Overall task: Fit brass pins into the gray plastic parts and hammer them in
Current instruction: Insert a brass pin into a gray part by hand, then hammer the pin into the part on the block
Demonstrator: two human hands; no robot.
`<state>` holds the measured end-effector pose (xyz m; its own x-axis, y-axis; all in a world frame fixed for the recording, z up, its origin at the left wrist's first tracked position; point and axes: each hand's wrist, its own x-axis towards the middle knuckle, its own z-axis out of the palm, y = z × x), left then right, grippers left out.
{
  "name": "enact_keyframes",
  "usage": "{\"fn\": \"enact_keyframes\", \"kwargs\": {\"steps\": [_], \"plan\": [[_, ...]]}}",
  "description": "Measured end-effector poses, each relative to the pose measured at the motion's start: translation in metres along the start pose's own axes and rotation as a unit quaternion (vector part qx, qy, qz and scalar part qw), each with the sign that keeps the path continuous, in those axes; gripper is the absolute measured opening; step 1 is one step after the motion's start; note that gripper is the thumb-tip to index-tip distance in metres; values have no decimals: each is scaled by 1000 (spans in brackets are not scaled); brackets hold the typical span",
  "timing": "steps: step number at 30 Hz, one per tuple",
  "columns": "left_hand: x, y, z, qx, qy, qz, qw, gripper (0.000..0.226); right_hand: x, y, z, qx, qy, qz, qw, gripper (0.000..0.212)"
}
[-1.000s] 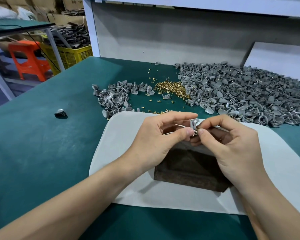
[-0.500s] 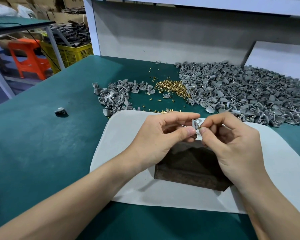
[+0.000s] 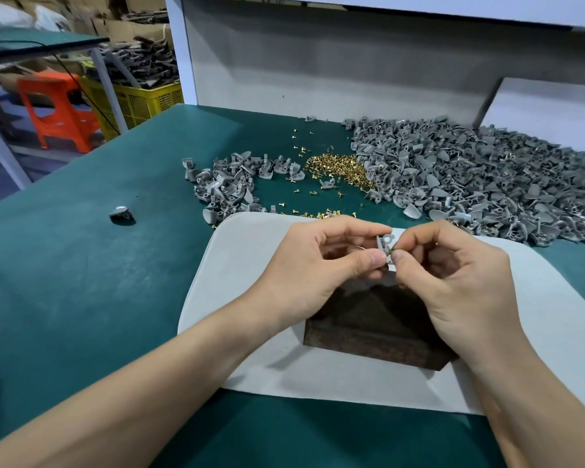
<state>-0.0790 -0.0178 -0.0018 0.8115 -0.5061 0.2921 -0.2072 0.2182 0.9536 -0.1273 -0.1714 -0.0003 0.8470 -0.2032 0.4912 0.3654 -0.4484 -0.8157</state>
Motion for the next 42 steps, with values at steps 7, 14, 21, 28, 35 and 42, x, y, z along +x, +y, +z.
{"fn": "enact_keyframes", "kwargs": {"steps": [7, 14, 21, 28, 35, 42], "plan": [[-1, 1, 0, -9, -6, -6, 1000, 28, 1, 1, -2, 13, -30, 8, 999, 21], [-1, 0, 1, -21, -2, -9, 1000, 28, 1, 1, -2, 26, -41, 12, 999, 26], [0, 0, 1, -12, 2, 5, 1000, 26, 4, -2, -2, 118, -57, 65, 989, 19], [-1, 0, 1, 12, 12, 16, 1000, 26, 6, -1, -5, 221, -68, 124, 965, 23], [-1, -1, 2, 5, 20, 24, 999, 26, 6, 0, -6, 217, -73, 126, 965, 32], [2, -4, -3, 37, 29, 19, 999, 24, 20, 13, -34, -173, 96, 116, 973, 19]]}}
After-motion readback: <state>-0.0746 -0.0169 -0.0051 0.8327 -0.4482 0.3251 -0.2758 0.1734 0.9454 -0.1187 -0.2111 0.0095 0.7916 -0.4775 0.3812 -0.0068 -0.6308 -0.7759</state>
